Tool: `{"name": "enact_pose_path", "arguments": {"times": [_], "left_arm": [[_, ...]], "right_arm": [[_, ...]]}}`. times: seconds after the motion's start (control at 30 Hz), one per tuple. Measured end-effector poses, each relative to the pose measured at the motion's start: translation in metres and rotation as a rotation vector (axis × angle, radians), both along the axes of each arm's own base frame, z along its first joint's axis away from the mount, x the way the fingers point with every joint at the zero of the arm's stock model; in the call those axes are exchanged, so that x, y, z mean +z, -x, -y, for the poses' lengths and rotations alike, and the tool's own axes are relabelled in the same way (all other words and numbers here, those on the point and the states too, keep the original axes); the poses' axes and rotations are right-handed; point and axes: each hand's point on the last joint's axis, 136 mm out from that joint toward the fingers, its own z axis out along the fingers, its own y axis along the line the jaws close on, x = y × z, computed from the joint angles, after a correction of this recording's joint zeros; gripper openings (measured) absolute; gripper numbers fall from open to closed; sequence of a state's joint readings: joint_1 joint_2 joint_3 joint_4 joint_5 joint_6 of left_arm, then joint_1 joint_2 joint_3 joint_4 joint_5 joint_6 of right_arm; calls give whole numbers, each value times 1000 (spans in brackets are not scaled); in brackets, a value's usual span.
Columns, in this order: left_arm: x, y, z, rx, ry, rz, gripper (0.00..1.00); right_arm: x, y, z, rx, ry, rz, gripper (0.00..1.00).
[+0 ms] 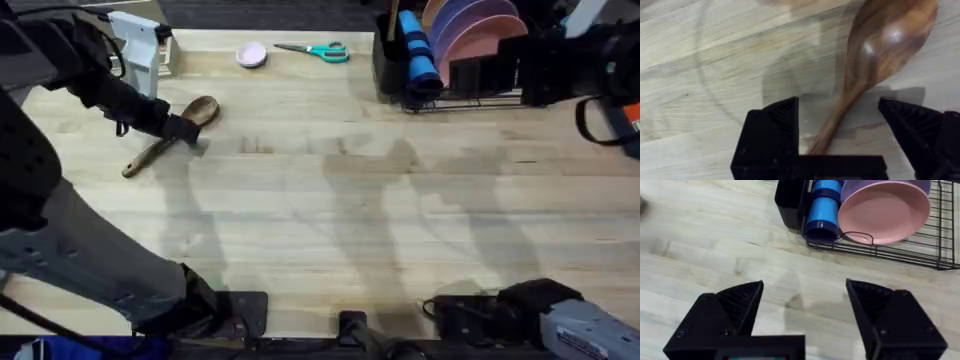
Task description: Pick up the spoon on the table one by one and put them onto the rack
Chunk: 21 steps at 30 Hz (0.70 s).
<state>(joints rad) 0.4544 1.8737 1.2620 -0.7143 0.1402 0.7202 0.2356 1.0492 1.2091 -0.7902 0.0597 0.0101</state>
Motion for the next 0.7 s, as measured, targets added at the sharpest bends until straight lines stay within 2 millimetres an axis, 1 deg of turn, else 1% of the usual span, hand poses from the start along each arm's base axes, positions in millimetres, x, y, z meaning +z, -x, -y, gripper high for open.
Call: {"name": "enact_pose_path", "arguments": {"times": [0.23, 0.53, 0.6, 0.7], "left_arm": [[-4, 0, 0, 17, 42, -21, 993], [-5, 0, 1, 18, 48, -27, 990], [-4, 0, 1, 16, 51, -26, 908], [-4, -1, 2, 14, 55, -24, 829]], "right_arm": [[0, 0, 0, 0, 0, 0, 997], [0, 0, 0, 0, 0, 0, 997], [0, 0, 0, 0, 0, 0, 997], [0, 0, 0, 0, 0, 0, 997]]}}
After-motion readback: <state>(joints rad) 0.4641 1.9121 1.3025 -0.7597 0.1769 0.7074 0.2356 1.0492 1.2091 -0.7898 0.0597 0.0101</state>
